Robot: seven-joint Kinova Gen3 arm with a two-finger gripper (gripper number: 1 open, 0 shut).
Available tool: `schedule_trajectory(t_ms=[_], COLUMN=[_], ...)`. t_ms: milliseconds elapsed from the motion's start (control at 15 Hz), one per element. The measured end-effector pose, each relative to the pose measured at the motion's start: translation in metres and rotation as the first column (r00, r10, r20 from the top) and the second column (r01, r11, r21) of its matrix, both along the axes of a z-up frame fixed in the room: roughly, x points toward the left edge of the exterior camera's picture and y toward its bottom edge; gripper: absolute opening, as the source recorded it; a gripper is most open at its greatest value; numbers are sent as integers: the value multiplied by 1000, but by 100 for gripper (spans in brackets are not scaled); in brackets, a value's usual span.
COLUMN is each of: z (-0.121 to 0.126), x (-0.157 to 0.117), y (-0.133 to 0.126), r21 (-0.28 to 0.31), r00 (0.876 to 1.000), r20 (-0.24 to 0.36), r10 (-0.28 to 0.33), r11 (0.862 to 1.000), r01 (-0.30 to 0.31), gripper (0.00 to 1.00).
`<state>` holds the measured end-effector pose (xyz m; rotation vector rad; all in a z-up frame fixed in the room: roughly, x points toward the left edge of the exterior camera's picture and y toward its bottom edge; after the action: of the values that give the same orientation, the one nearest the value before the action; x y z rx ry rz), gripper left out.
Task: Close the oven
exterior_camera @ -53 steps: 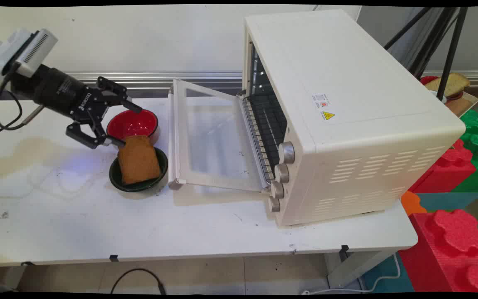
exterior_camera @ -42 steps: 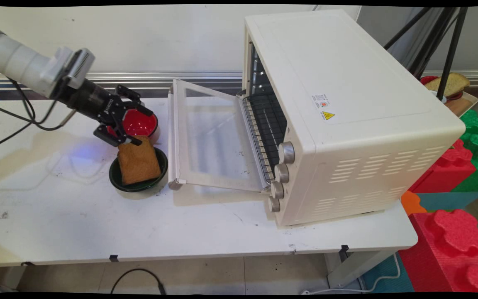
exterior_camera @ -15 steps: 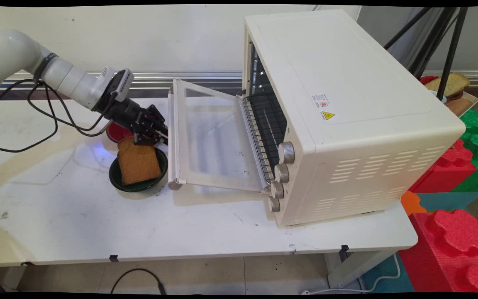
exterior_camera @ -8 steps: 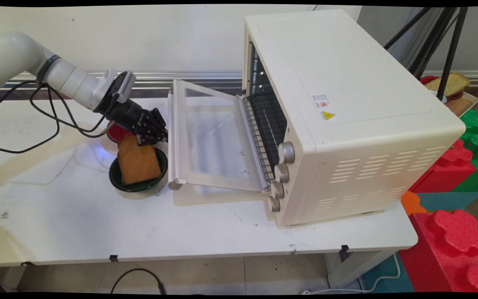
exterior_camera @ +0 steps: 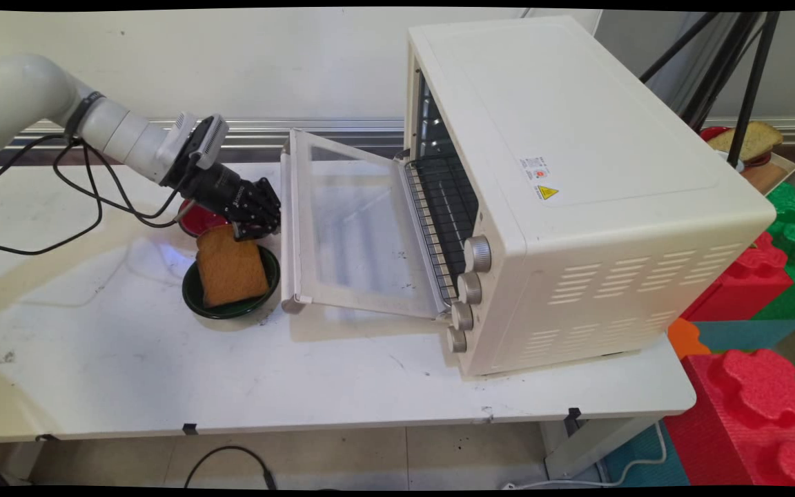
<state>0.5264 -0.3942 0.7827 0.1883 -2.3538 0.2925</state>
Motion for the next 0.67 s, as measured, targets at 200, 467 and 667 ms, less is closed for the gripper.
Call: schedule_trajectory(t_ms=[200, 467, 667], z=[4, 17, 28], x=[-3, -12, -18], y=[0, -2, -4], r21=[-11, -43, -66], r00=[1000, 995, 988], r20=[-29, -102, -150], r10=[-5, -22, -31], r11=[1000, 999, 998], r01=[5, 17, 21], gripper=[0, 0, 0])
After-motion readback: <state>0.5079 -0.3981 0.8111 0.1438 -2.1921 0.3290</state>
